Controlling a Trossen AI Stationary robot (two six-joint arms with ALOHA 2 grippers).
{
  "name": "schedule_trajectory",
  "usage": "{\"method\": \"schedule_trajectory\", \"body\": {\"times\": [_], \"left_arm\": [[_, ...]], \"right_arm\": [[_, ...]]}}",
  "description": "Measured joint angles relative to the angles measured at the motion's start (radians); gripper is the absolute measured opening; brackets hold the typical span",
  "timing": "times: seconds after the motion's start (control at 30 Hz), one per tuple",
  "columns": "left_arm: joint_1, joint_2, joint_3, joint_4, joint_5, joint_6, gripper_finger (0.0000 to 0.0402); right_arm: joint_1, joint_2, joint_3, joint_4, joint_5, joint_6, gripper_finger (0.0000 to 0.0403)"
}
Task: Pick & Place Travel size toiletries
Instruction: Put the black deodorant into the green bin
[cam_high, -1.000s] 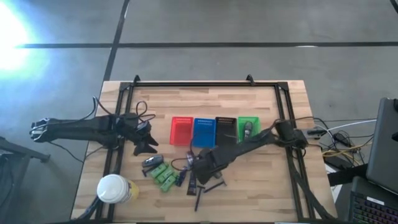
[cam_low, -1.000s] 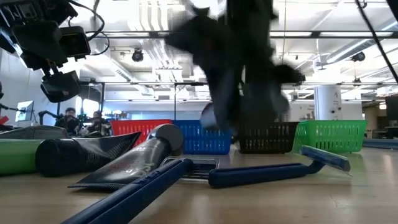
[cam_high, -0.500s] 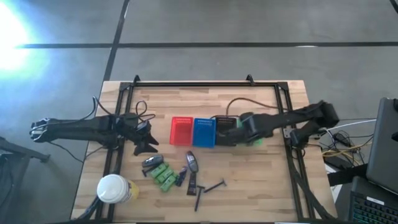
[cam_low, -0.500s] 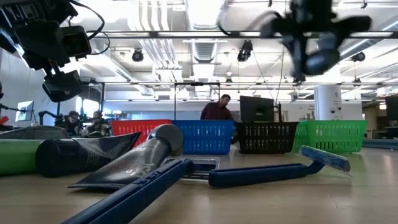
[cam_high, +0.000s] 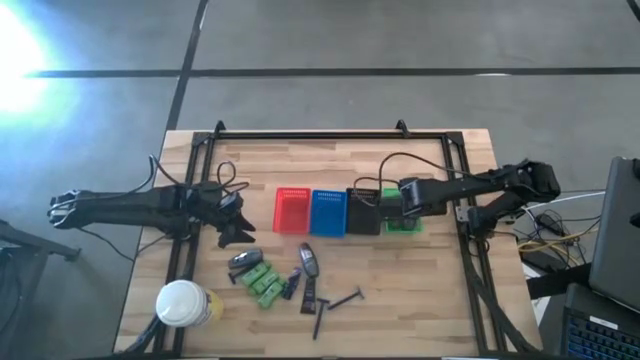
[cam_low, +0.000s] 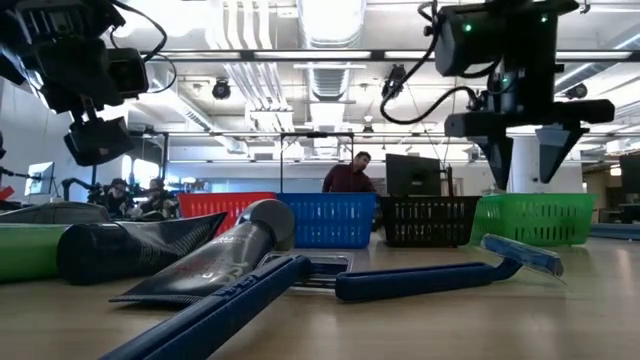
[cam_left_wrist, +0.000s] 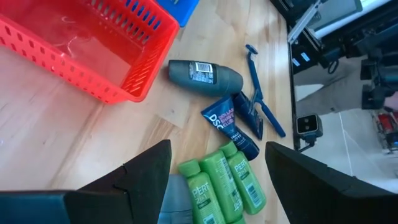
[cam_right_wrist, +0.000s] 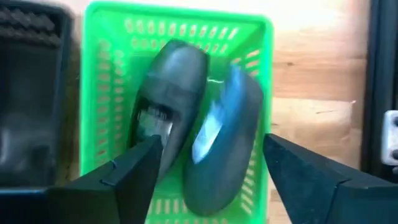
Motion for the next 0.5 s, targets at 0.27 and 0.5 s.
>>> {"method": "schedule_trajectory", "body": {"times": [0.27, 0.5], "left_arm": [[-0.014, 0.009, 0.000, 0.039, 0.018, 0.020, 0.0266], [-0.123, 0.184, 0.063, 0.264, 0.001, 0.392, 0.0266]], "right_arm": [[0.098, 0.008, 0.148, 0.005, 0.021, -0.180, 0.0330], [0.208, 0.077, 0.285, -0.023, 0.023, -0.342, 0.0352]]}}
